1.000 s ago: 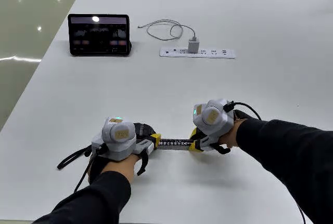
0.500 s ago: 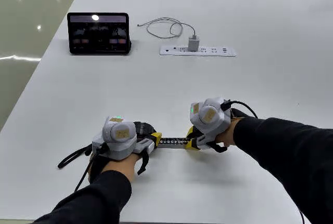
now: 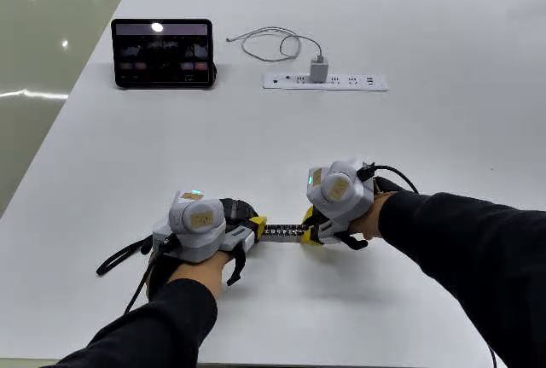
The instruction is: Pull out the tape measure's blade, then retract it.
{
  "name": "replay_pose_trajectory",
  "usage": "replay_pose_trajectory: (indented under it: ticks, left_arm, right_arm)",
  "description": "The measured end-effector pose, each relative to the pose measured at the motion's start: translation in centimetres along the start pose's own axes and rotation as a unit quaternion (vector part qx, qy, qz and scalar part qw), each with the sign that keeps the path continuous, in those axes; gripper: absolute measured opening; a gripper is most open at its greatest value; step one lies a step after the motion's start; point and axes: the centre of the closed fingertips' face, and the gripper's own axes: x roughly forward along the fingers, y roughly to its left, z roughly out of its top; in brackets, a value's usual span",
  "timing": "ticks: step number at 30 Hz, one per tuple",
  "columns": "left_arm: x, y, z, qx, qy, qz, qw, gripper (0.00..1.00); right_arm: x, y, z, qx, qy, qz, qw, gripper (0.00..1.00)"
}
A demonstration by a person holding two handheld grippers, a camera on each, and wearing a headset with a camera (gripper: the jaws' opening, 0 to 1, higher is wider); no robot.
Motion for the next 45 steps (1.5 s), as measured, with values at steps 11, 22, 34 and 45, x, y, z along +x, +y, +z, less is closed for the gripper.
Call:
replay_pose_trajectory:
  ticks: [11,22,34,45]
  left_arm:
    - [0.0,0.0,0.0,-0.008,0.005,-0.001,1.0000,0.60]
    - [0.0,0.2,0.1,-0.027,0.010,-0.014,0.9995,0.59]
    - [-0.1,0.0,-0.1,-0.009,0.010,-0.014,0.9998,0.59]
    - [-0.1,0.0,-0.1,-0.013,0.009,-0.013,0.9998,0.59]
  right_arm:
    - [0.4,0.1,0.4,0.001,-0.003,0.002,1.0000,0.11]
    - [0.6,0.2,0.7,0.011,-0.003,0.008,0.9999,0.11]
    - [1.2,0.3,1.5,0.008,-0.005,0.006,0.9999,0.11]
    - [1.5,0.4,2.5,0.012,-0.017,0.008,0.9998,0.11]
